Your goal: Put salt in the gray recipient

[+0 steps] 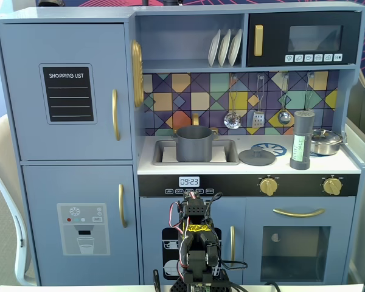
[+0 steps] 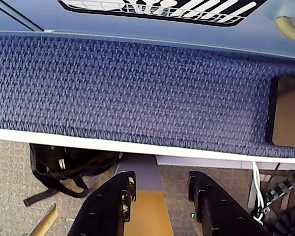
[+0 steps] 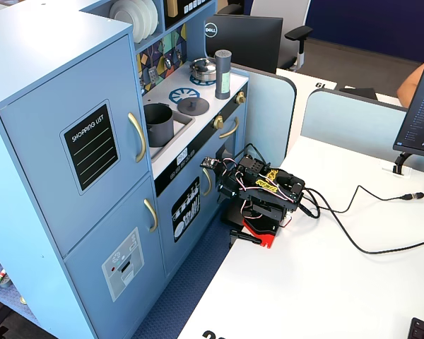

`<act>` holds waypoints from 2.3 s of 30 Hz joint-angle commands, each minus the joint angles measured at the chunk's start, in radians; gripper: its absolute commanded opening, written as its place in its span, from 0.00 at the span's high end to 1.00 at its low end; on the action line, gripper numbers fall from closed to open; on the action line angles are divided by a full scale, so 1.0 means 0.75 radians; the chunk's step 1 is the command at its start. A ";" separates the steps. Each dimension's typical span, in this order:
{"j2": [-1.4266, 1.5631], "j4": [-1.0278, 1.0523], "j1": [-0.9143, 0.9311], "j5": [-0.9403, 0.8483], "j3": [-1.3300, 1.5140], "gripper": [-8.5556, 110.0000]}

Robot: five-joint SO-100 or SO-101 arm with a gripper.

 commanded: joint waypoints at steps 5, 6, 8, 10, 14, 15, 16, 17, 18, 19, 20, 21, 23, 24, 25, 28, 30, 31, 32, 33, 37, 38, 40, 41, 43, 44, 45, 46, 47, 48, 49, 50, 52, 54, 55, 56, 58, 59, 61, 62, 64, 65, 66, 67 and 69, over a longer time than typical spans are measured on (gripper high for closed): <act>0.008 0.008 0.022 0.022 -0.006 0.88; 0.008 0.008 0.022 0.022 -0.006 0.88; 0.008 0.008 0.022 0.022 -0.006 0.88; 0.008 0.008 0.022 0.022 -0.006 0.88; 0.008 0.008 0.022 0.033 -0.006 0.87; 0.008 0.008 0.022 0.033 -0.006 0.87; 0.008 0.008 0.022 0.035 -0.006 0.87; 0.008 0.006 0.025 0.057 -0.006 0.87; 0.008 0.000 0.022 0.096 -0.006 0.87; 0.008 -0.002 0.008 0.117 -0.006 0.87; 0.008 0.000 0.014 0.098 -0.006 0.87; 0.008 0.002 0.051 0.070 -0.006 0.86; -0.029 -0.094 0.057 0.078 -0.010 0.88; -0.061 -0.119 0.092 0.067 -0.022 0.88; -0.102 -0.155 0.135 0.043 -0.041 0.87; -0.219 -0.213 0.225 0.000 -0.186 0.87; -0.297 -0.227 0.286 0.031 -0.319 0.87; -0.333 -0.227 0.329 0.043 -0.382 0.88; -0.366 -0.223 0.385 0.041 -0.444 0.88; -0.395 -0.219 0.444 0.010 -0.503 0.88; -0.419 -0.174 0.687 -0.080 -0.667 0.89; -0.413 -0.174 0.740 -0.059 -0.691 0.89; -0.403 -0.194 0.839 0.027 -0.742 0.89; -0.401 -0.213 0.882 0.059 -0.767 0.89; -0.401 -0.247 0.963 0.059 -0.814 0.89; -0.405 -0.276 1.000 0.053 -0.837 0.89; -0.409 -0.307 1.035 0.037 -0.857 0.90; -0.409 -0.346 1.059 0.018 -0.877 0.93; -0.413 -0.380 1.070 -0.010 -0.902 0.93; -0.421 -0.425 1.080 -0.039 -0.927 0.93; -0.432 -0.479 1.088 -0.076 -0.945 0.93; -0.444 -0.548 1.096 -0.100 -0.959 0.93; -0.472 -0.679 1.117 -0.145 -0.982 0.93; -0.503 -0.785 1.137 -0.198 -0.998 0.93; -0.524 -0.857 1.143 -0.166 -0.998 0.93; -0.546 -0.918 1.145 -0.137 -1.004 0.93; -0.601 -1.023 1.158 -0.076 -1.025 0.93; -0.630 -1.086 1.162 -0.067 -1.027 0.93; -0.681 -1.268 1.176 0.006 -1.008 0.86; -0.702 -1.374 1.188 0.035 -0.984 0.80; -0.740 -1.563 1.207 0.057 -0.931 0.74; -0.757 -1.624 1.213 0.043 -0.908 0.71; -0.773 -1.665 1.215 -0.002 -0.894 0.67; -0.794 -1.683 1.215 -0.065 -0.886 0.64; -0.837 -1.714 1.213 -0.094 -0.892 0.61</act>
